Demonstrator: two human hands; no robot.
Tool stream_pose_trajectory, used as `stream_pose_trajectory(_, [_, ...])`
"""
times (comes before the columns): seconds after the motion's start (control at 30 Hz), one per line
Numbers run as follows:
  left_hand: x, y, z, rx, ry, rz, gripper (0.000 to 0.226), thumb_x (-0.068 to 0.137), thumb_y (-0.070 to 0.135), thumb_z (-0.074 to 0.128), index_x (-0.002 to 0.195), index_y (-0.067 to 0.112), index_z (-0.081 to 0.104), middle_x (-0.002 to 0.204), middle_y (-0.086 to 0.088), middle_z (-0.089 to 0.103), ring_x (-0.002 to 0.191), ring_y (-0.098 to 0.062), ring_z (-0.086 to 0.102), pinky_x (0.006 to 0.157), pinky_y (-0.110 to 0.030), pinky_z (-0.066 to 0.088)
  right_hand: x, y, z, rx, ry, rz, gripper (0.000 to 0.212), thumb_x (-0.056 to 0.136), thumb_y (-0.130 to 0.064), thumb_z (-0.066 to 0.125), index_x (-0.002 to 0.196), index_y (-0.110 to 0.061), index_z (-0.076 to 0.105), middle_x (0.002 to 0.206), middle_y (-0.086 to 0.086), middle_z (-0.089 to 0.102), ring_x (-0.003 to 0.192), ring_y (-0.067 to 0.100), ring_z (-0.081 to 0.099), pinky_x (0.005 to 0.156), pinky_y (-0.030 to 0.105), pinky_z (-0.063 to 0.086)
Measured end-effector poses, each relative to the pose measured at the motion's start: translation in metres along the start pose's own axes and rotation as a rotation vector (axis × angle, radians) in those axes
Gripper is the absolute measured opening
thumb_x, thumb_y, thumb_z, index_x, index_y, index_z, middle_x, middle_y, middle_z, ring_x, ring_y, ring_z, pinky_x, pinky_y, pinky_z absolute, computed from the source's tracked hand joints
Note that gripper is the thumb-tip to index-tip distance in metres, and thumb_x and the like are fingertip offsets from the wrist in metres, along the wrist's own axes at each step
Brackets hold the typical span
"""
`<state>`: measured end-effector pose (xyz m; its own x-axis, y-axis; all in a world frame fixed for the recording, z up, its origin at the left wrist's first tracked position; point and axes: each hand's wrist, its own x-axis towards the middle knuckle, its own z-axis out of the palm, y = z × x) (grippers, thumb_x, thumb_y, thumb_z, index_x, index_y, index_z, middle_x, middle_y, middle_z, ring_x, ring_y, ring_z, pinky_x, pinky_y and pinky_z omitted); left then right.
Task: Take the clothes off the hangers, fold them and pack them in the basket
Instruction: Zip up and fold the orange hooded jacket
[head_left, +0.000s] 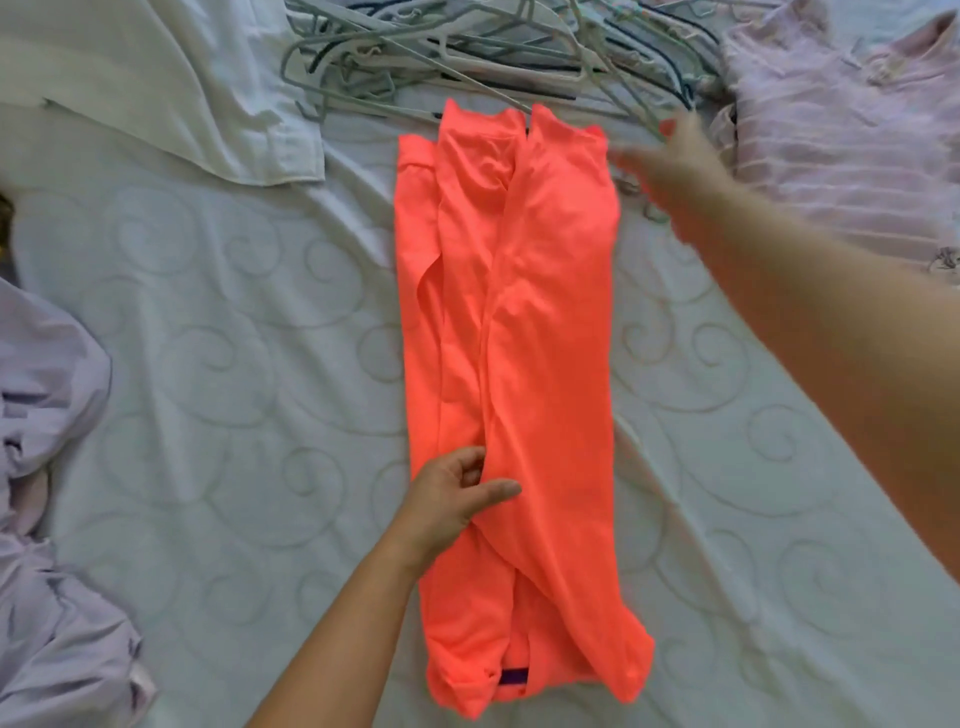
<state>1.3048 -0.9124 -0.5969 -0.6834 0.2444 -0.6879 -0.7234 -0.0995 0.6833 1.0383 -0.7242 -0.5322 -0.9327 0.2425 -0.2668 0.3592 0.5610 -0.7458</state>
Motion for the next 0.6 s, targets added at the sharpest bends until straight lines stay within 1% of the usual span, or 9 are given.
stream_pose_trajectory(0.07, [0.0,-0.005,0.004,-0.002,0.027,-0.004,0.021,0.08,-0.005,0.063,0.095,0.009,0.063,0.087,0.002,0.07,0.078,-0.005,0.064,0.076,-0.018,0.053,-0.046,0.036,0.001,-0.038,-0.05,0.004,0.04,0.086,-0.018,0.063,0.119,-0.004,0.045,0.111,0.01,0.05,0.094,0.013,0.045,0.071,0.013,0.038])
stream_pose_trajectory(0.1, [-0.001,-0.011,0.004,0.006,0.038,-0.005,0.021,0.082,-0.007,0.061,0.093,0.01,0.063,0.083,0.005,0.07,0.075,-0.003,0.064,0.074,-0.018,0.053,-0.08,0.061,0.0,-0.035,-0.041,-0.052,0.043,0.085,-0.016,0.063,0.119,0.002,0.044,0.111,0.014,0.049,0.095,0.016,0.044,0.071,0.013,0.036])
stream_pose_trajectory(0.17, [-0.005,-0.014,0.005,0.014,0.093,0.002,0.019,0.083,-0.007,0.059,0.09,0.01,0.062,0.075,0.008,0.069,0.069,0.0,0.062,0.069,-0.016,0.052,-0.136,0.11,-0.006,-0.058,0.022,-0.02,0.038,0.08,-0.025,0.061,0.104,0.003,0.05,0.094,0.013,0.048,0.085,0.021,0.045,0.065,0.018,0.032])
stream_pose_trajectory(0.27, [-0.011,-0.018,0.009,0.003,0.141,0.014,0.019,0.085,-0.006,0.057,0.092,0.012,0.062,0.079,0.005,0.069,0.069,0.001,0.061,0.068,-0.015,0.05,-0.246,0.156,-0.007,-0.064,-0.154,0.111,0.037,0.074,-0.05,0.057,0.075,-0.015,0.047,0.072,0.002,0.048,0.064,0.014,0.043,0.058,0.017,0.032])
stream_pose_trajectory(0.3, [-0.013,-0.018,0.011,0.01,0.149,0.023,0.021,0.086,-0.006,0.057,0.093,0.014,0.062,0.083,0.002,0.069,0.071,0.0,0.061,0.07,-0.015,0.05,-0.279,0.168,-0.005,-0.096,-0.25,0.168,0.036,0.075,-0.05,0.063,0.071,-0.019,0.046,0.069,-0.001,0.048,0.062,0.009,0.043,0.057,0.017,0.034])
stream_pose_trajectory(0.37, [-0.017,-0.02,0.014,0.013,0.16,0.043,0.025,0.087,-0.006,0.055,0.094,0.017,0.062,0.087,0.001,0.068,0.074,0.0,0.061,0.073,-0.015,0.049,-0.318,0.183,-0.001,-0.147,-0.344,0.216,0.028,0.08,-0.031,0.072,0.068,-0.025,0.047,0.068,-0.004,0.048,0.063,0.008,0.045,0.056,0.019,0.034])
stream_pose_trajectory(0.43, [-0.022,-0.02,0.017,0.004,0.164,0.054,0.027,0.088,-0.005,0.054,0.097,0.019,0.062,0.091,0.002,0.07,0.08,-0.002,0.063,0.078,-0.016,0.049,-0.331,0.19,-0.002,-0.059,-0.283,0.25,0.03,0.083,-0.019,0.069,0.063,-0.029,0.05,0.06,-0.004,0.05,0.059,0.007,0.046,0.055,0.018,0.034])
stream_pose_trajectory(0.5, [-0.026,-0.022,0.02,-0.008,0.179,0.059,0.028,0.088,-0.006,0.054,0.1,0.018,0.061,0.092,0.003,0.07,0.083,-0.002,0.064,0.079,-0.014,0.049,-0.332,0.19,-0.009,0.096,-0.185,0.303,0.028,0.084,-0.024,0.063,0.058,-0.025,0.053,0.054,-0.007,0.051,0.052,0.002,0.044,0.05,0.016,0.032])
stream_pose_trajectory(0.6, [-0.031,-0.025,0.026,0.078,0.268,0.09,0.025,0.086,-0.009,0.054,0.1,0.011,0.06,0.088,0.004,0.067,0.072,0.01,0.061,0.071,-0.007,0.045,-0.324,0.199,-0.02,0.118,-0.148,0.331,0.03,0.09,-0.021,0.058,0.062,-0.013,0.053,0.05,-0.011,0.046,0.048,0.001,0.039,0.046,0.018,0.029])
